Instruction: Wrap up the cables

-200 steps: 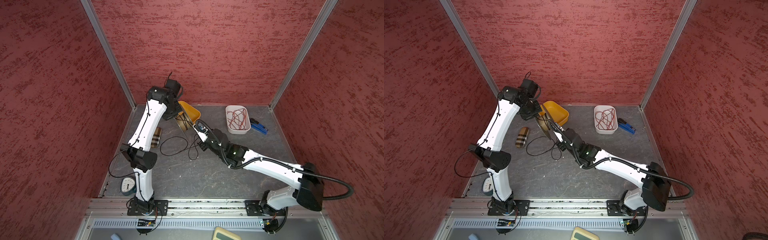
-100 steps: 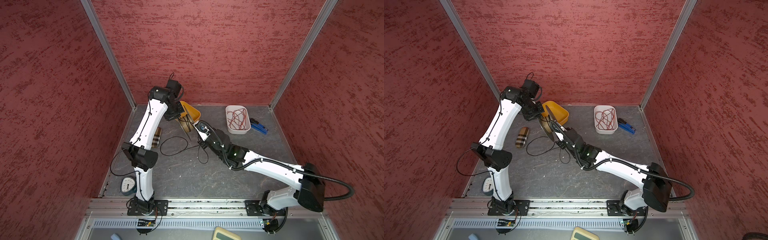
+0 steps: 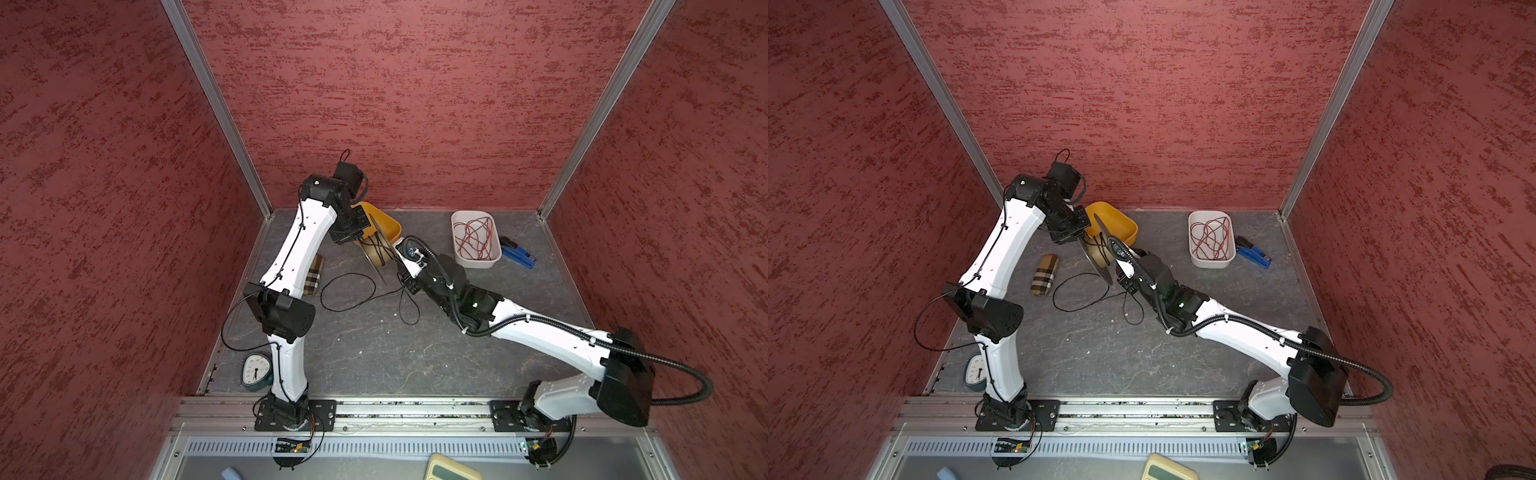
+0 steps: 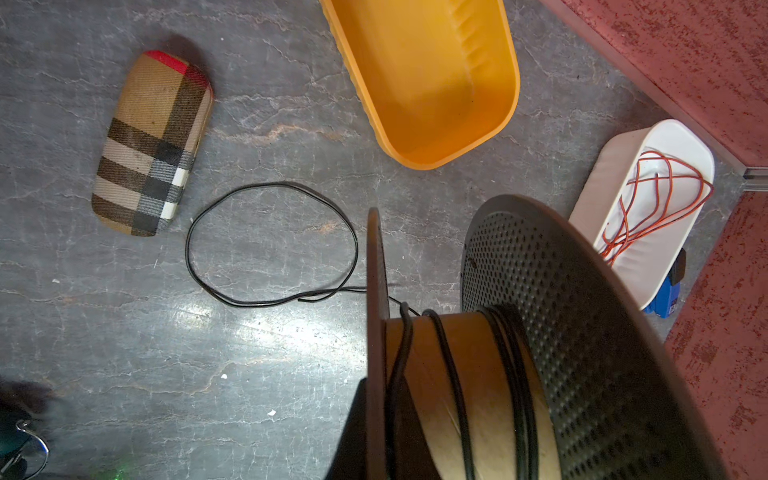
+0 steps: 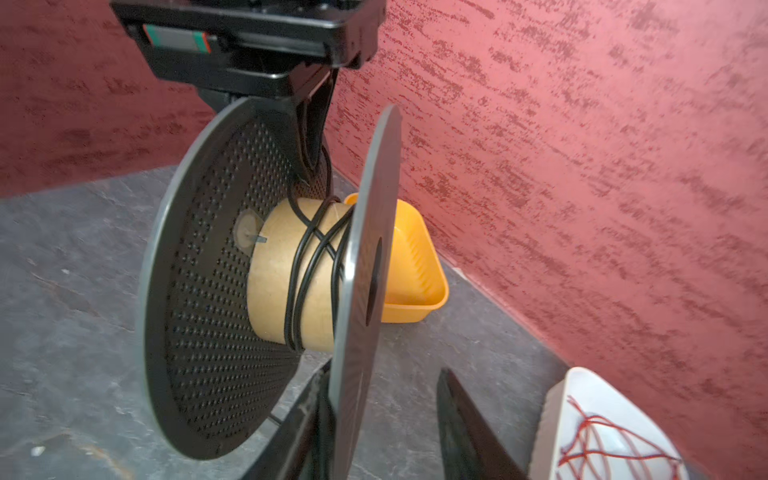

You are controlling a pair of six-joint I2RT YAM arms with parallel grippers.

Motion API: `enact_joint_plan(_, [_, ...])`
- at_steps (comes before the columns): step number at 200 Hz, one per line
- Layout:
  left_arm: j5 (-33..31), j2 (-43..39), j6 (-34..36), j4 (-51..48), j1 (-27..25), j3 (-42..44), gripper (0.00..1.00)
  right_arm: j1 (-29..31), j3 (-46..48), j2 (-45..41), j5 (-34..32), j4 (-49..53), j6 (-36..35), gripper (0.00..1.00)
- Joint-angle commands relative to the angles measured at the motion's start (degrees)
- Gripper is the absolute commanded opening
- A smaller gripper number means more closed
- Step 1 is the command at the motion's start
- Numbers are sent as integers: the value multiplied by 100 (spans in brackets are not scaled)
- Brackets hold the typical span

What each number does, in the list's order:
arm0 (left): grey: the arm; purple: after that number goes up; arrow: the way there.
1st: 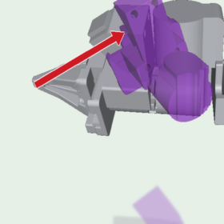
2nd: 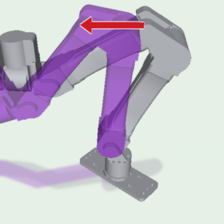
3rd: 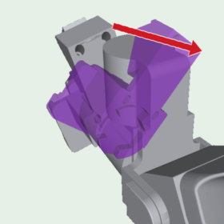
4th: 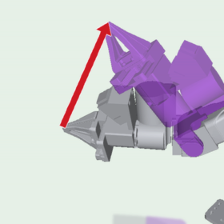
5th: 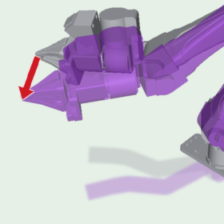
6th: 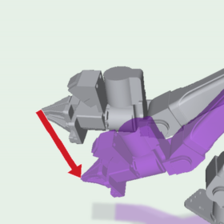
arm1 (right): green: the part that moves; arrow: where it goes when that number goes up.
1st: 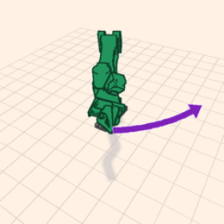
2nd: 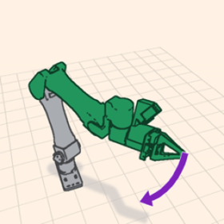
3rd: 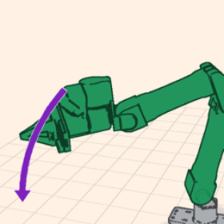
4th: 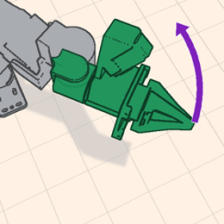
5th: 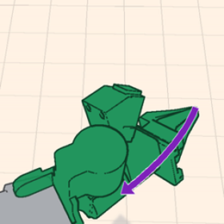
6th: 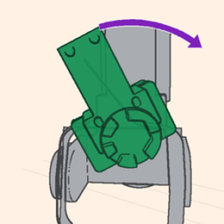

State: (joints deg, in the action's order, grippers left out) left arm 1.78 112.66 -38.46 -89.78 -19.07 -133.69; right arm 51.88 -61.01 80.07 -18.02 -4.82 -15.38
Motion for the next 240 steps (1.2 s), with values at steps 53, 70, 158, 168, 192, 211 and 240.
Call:
enact_joint_plan(53, [211,-762,1195,-332,296,74,0,-983,-104,-529,2705,759,1932,68])
enact_joint_plan(70, [287,-807,1206,-312,386,63,0,-1097,2,-531,2982,729,2225,70])
enact_joint_plan(158, [600,-925,1367,-262,451,-432,0,-1778,330,-362,3584,816,2957,75])
enact_joint_plan(168, [644,-939,1375,-229,453,-484,0,-1778,290,-218,3584,884,3026,75])
enact_joint_plan(192, [748,-955,1429,-216,441,-678,0,-1821,239,86,3722,874,3266,76])
enact_joint_plan(211, [844,-1024,1557,-109,414,-685,0,-1951,215,266,3908,737,3563,76])
enact_joint_plan(240, [950,-1098,1538,-8,413,-732,0,-2075,155,587,4182,621,3669,76])
